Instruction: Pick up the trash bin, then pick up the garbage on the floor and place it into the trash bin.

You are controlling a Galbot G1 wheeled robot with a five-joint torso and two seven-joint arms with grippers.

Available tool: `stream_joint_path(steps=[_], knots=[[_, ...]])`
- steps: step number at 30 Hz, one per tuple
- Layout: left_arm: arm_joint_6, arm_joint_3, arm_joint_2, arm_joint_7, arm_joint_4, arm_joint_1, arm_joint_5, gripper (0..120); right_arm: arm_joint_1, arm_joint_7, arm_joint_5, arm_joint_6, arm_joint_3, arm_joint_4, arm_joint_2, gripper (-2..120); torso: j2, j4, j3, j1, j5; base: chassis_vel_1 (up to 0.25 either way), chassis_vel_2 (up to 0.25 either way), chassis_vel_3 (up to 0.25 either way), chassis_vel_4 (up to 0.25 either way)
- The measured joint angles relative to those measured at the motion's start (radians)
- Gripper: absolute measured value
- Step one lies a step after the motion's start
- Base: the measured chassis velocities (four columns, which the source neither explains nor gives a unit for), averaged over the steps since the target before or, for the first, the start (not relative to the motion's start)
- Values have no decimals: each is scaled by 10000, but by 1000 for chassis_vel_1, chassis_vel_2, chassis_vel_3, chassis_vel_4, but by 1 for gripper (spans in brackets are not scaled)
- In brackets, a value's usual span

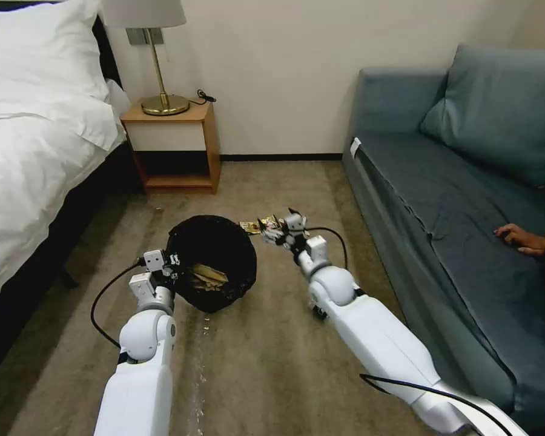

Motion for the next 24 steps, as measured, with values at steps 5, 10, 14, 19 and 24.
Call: stream_joint_path(steps=[5,10,14,19,24], knots=[[-1,-30,49,-10,35,6,-4,4,51,-3087,-1967,184,996,-1635,-78,100,-1,-2,1,0,1,0,0,0,0],[-19,-98,80,-6,77,32,-12,4,179,-3706,-2774,365,1516,-2594,-2,100,0,-1,0,0,-2,0,0,0,0],[-31,-117,84,-6,126,40,-13,4,277,-4363,-3945,238,2247,-3432,183,100,0,-1,0,0,-4,0,0,0,0],[-31,-83,102,-7,117,32,-13,4,360,-4520,-4929,184,2704,-4329,269,100,0,0,0,1,-2,0,0,0,0],[-32,-78,116,-5,110,42,-11,4,328,-4619,-5769,126,3143,-4846,267,100,0,-1,0,0,-2,0,0,0,0]])
